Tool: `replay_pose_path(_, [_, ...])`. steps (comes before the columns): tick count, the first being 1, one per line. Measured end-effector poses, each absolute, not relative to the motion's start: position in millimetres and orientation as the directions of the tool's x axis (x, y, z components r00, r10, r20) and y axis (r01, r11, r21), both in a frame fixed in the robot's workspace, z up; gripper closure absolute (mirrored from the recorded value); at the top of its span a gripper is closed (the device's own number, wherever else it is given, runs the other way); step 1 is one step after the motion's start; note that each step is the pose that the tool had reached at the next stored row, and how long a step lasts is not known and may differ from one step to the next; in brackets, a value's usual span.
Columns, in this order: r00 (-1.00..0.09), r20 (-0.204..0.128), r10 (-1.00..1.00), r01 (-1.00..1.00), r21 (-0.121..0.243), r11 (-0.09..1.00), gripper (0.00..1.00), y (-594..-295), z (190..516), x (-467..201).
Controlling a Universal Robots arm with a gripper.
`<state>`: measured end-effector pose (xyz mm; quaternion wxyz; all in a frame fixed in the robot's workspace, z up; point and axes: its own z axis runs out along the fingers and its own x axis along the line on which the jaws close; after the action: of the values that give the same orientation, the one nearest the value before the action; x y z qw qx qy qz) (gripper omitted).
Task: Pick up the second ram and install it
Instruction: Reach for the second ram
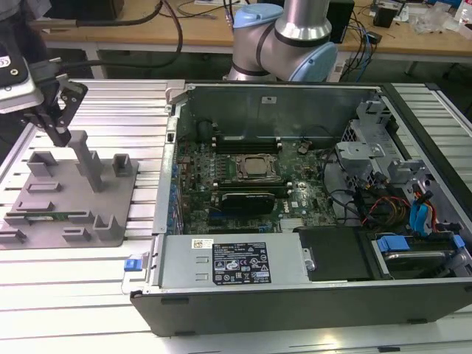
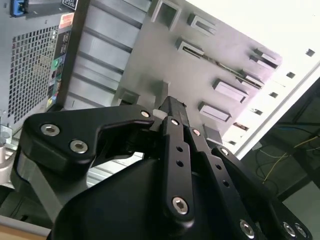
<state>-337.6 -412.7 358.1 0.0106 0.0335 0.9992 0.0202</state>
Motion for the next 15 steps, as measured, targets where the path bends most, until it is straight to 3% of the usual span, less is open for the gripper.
replay_pose_path(15, [-1.000, -0.020, 0.014, 0.013, 0.041, 0.999, 0.92, -418, 335, -374])
